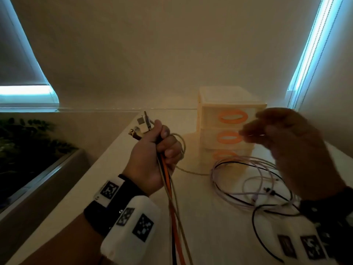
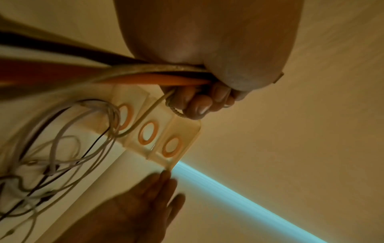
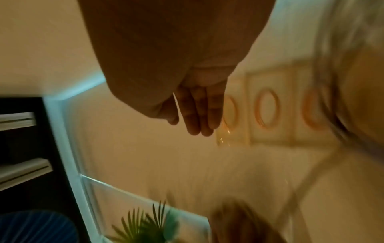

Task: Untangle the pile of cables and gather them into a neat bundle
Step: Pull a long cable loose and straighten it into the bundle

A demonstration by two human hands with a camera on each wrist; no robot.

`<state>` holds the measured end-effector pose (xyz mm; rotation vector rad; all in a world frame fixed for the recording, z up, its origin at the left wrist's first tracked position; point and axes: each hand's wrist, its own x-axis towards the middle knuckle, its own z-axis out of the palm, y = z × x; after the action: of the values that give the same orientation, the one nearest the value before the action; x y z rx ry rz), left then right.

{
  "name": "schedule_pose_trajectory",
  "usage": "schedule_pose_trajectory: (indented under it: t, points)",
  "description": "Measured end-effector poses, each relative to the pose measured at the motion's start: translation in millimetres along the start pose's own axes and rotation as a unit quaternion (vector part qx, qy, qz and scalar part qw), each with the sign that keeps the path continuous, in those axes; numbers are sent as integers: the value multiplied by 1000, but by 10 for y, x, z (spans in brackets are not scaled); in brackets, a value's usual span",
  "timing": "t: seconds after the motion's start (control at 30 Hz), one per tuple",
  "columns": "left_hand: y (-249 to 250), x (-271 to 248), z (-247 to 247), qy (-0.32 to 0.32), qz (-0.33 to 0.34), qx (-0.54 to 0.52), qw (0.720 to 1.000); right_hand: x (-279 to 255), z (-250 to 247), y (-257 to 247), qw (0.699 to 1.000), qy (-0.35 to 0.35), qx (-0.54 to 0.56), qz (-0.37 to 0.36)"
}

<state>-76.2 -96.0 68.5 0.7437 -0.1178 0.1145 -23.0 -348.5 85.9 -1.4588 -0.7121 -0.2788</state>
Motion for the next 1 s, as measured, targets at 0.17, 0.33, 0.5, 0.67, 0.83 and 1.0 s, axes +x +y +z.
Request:
schedule_pose_trajectory:
  t: [0.17, 0.33, 0.5, 0.67, 0.83, 1.0]
  points:
    - [-25, -49, 83, -47, -22, 1, 999, -267, 602, 144, 945, -267, -182, 59]
    - [182, -19, -64, -85, -24, -49, 995, -240, 451, 232, 901, -347, -211, 149]
    - [228, -17, -89, -169, -81, -19, 982, -50, 237, 324, 889, -162, -404, 143]
    - [-53, -141, -12, -229, -189, 195, 935, -59, 317, 343, 926, -54, -366, 73]
    - [-236, -146, 99, -169, -147, 154, 962, -174, 437, 179, 971, -70, -216, -76]
    - [-148, -52, 87, -38, -52, 3, 998, -240, 405, 292, 906, -303, -296, 2]
